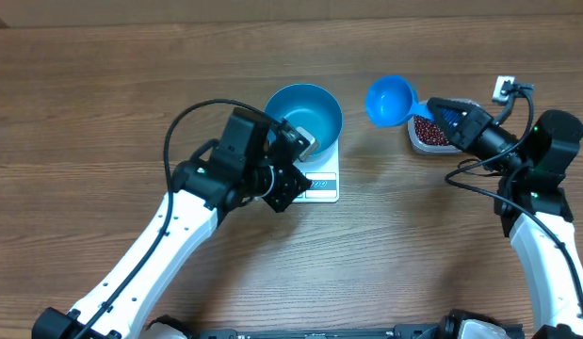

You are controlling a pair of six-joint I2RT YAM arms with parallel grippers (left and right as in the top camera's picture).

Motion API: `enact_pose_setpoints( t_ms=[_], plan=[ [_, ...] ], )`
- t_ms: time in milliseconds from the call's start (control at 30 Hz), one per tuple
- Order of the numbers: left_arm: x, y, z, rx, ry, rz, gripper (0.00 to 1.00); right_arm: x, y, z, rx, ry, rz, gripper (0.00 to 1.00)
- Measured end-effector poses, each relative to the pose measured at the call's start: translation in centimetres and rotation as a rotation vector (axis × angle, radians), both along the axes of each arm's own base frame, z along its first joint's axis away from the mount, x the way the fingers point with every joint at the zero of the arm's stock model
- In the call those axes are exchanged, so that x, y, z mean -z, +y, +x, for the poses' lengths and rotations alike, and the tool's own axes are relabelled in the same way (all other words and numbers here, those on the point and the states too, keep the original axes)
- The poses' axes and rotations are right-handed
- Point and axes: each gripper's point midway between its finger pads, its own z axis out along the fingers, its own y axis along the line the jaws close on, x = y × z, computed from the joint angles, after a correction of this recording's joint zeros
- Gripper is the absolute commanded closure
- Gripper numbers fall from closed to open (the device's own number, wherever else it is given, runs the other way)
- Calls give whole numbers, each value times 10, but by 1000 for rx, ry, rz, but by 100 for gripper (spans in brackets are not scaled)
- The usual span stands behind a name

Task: Scoop item into bowl and weigh 150g on scale
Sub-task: 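Move the left gripper down to the scale's front buttons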

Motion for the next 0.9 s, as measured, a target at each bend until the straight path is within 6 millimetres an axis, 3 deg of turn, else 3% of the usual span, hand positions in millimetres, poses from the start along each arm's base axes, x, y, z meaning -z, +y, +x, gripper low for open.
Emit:
enact_pose_setpoints(
  t_ms=[67, 200, 367, 700, 900],
  plan=[
    [0, -9, -3, 26, -13, -6, 96, 0, -7, 1, 15, -5, -5, 96],
    [7, -23, -6, 60, -28, 17, 96, 4, -21, 0, 52, 13, -5, 96],
    [34, -32, -10, 76, -18, 113, 95, 12, -35, -2, 88, 56, 7, 96],
    [91, -50, 2, 86, -29, 236, 96, 14, -37, -2, 93, 69, 11, 96],
    [107, -50, 17, 44, -56, 273, 95, 18, -37, -4, 92, 89, 16, 96]
  ],
)
